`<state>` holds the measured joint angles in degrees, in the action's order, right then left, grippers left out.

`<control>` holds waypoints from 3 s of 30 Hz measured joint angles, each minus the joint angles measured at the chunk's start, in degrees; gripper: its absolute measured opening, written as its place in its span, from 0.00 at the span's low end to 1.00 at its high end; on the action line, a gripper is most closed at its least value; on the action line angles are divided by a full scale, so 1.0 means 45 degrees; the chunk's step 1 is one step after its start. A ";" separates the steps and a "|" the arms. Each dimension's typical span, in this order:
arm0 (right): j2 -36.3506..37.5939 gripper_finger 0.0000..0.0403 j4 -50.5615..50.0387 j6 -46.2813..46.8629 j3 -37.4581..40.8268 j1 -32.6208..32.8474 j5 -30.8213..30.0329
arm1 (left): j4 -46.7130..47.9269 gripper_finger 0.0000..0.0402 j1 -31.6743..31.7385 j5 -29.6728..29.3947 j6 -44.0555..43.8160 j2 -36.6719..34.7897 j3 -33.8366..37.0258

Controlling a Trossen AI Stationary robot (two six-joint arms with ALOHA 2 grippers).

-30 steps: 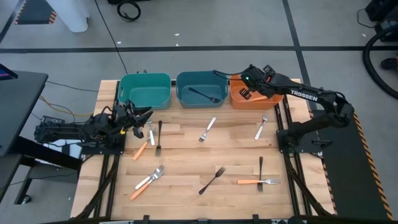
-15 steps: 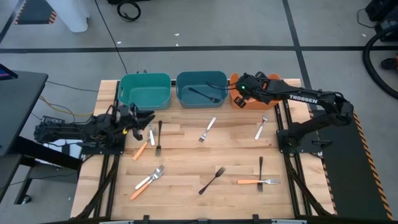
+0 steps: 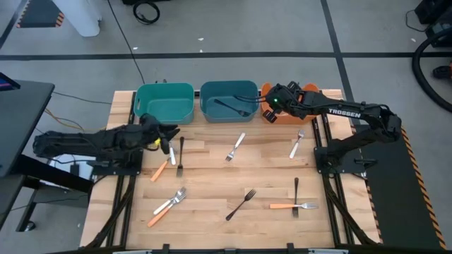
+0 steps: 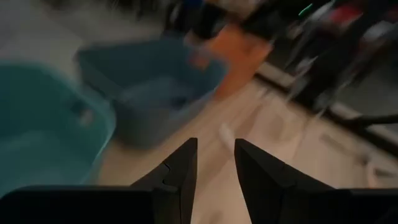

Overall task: Sort silverware by color (type)
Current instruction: Put the white fork into the green bin

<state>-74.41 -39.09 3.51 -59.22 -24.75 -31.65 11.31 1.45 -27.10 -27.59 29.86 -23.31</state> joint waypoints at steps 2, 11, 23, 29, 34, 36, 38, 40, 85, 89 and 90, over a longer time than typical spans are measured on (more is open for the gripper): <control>0.0000 0.26 -0.0001 0.0013 0.0000 0.0000 0.0047 | 0.2143 0.29 0.0002 -0.0061 -0.1344 0.0649 -0.1028; 0.0000 0.26 -0.0327 0.1188 -0.0005 0.0000 0.0660 | 0.6486 0.29 0.0011 -0.0041 -0.5607 0.2892 -0.1574; 0.0000 0.26 -0.1269 0.1190 -0.0005 0.0000 0.1093 | 0.6774 0.29 0.0021 0.0543 -0.8824 0.5019 -0.1181; 0.0000 0.26 -0.1966 0.1189 -0.0005 0.0000 0.1087 | 0.6709 0.29 0.0026 0.1396 -1.0885 0.5699 -0.1181; 0.0000 0.26 -0.2344 0.1190 -0.0005 0.0000 0.1081 | 0.6665 0.29 0.0026 0.1629 -1.1083 0.6210 -0.1181; 0.0000 0.26 -0.2305 0.1190 -0.0005 0.0000 0.1057 | 0.6628 0.29 0.0026 0.1644 -1.1120 0.6387 -0.1181; 0.0000 0.26 -0.2245 0.1190 -0.0005 0.0001 0.1053 | 0.6543 0.29 0.0026 0.1657 -1.1152 0.6486 -0.1181; 0.0000 0.26 -0.2128 0.1232 -0.0005 0.0000 0.1052 | 0.6304 0.29 0.0026 0.1610 -1.1137 0.6549 -0.1181; 0.0000 0.26 -0.0517 -0.0337 -0.0010 -0.0039 0.3383 | 0.6353 0.29 0.1806 0.2431 -1.5351 0.6539 -0.1181; 0.0000 0.26 -0.0323 -0.0488 -0.0010 -0.0039 0.3388 | 0.6349 0.29 0.2362 0.2427 -1.5096 0.6539 -0.1181; 0.0000 0.26 -0.0263 -0.0491 -0.0010 -0.0039 0.3388 | 0.6346 0.29 0.2459 0.2421 -1.4942 0.6541 -0.1181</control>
<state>-74.41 -40.27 1.30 -59.27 -24.93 -16.40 39.86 12.51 -16.21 -94.84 59.30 -28.62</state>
